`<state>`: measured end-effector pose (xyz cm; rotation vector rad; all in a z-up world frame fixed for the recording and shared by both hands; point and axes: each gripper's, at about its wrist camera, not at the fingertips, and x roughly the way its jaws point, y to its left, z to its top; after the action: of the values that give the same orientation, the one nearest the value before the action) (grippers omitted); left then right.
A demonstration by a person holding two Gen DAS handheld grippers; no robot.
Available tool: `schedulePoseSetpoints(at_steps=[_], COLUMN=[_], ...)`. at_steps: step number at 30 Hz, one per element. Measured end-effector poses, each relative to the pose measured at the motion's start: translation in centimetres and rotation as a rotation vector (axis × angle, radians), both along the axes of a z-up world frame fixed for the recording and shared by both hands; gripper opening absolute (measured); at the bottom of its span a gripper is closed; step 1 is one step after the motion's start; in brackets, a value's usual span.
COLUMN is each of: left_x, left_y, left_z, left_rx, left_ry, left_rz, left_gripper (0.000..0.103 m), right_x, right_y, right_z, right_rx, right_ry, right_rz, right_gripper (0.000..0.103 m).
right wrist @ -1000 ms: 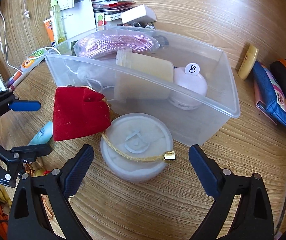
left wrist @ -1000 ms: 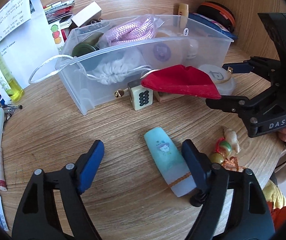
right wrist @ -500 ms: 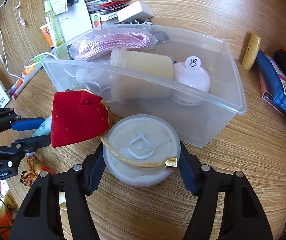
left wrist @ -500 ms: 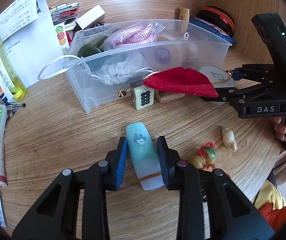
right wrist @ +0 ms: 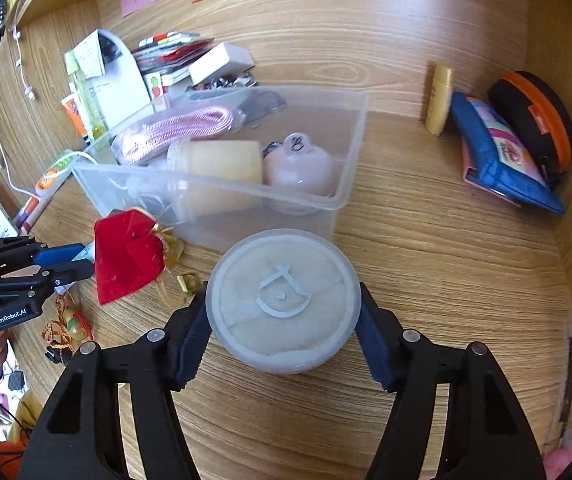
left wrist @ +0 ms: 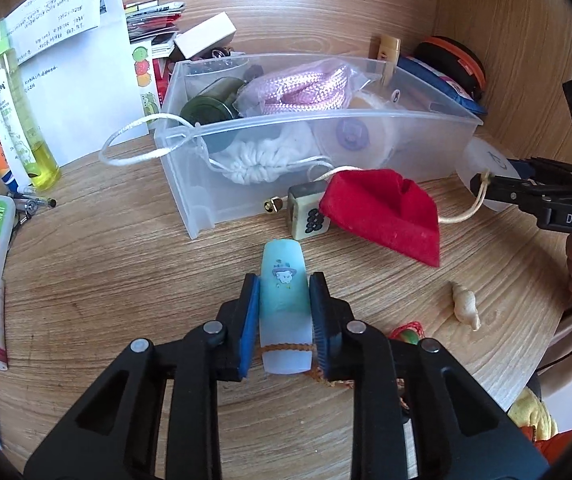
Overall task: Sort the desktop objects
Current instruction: 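Lift the teal tube and white container and carry them over the clear box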
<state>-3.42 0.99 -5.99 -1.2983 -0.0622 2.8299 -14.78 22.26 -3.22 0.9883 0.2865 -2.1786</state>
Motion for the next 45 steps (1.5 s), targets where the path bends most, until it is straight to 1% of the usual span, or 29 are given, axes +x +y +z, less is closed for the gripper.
schedulePoseSetpoints(at_steps=[5,10,21,30,34,41,43,45], left_x=[0.4,0.8,0.7,0.4,0.2,-0.7,-1.3,-2.0], left_y=[-0.3,-0.9,-0.9,-0.8,-1.2,-1.7,-1.9,-2.2], left_z=[1.1,2.4,4.6,6.4,6.8,7.9,8.3,8.7], left_rx=[0.02,0.041,0.055,0.056,0.062,0.04,0.033,0.03], left_ry=[0.031,0.073,0.157,0.209,0.218,0.246,0.254,0.253], left_rz=[0.017,0.026,0.032,0.023,0.02,0.031,0.035,0.036], left_gripper=[0.025,0.025,0.025,0.025,0.025,0.025,0.025,0.025], right_x=[-0.1,0.2,0.9,1.3,1.0,-0.2,-0.9,-1.8], right_y=[0.7,0.4,-0.5,-0.8,-0.8,-2.0,-2.5,-3.2], right_z=[0.8,1.5,3.4,4.3,4.9,5.9,5.9,5.8], right_rx=[-0.025,-0.046,-0.088,-0.109,-0.12,-0.139,-0.147,-0.157], right_ry=[0.008,0.014,0.041,0.056,0.066,0.085,0.074,0.036], right_rz=[-0.009,0.0,0.038,0.063,0.066,0.069,0.069,0.081], right_gripper=[0.062,0.062,0.062,0.062,0.062,0.062,0.062,0.062])
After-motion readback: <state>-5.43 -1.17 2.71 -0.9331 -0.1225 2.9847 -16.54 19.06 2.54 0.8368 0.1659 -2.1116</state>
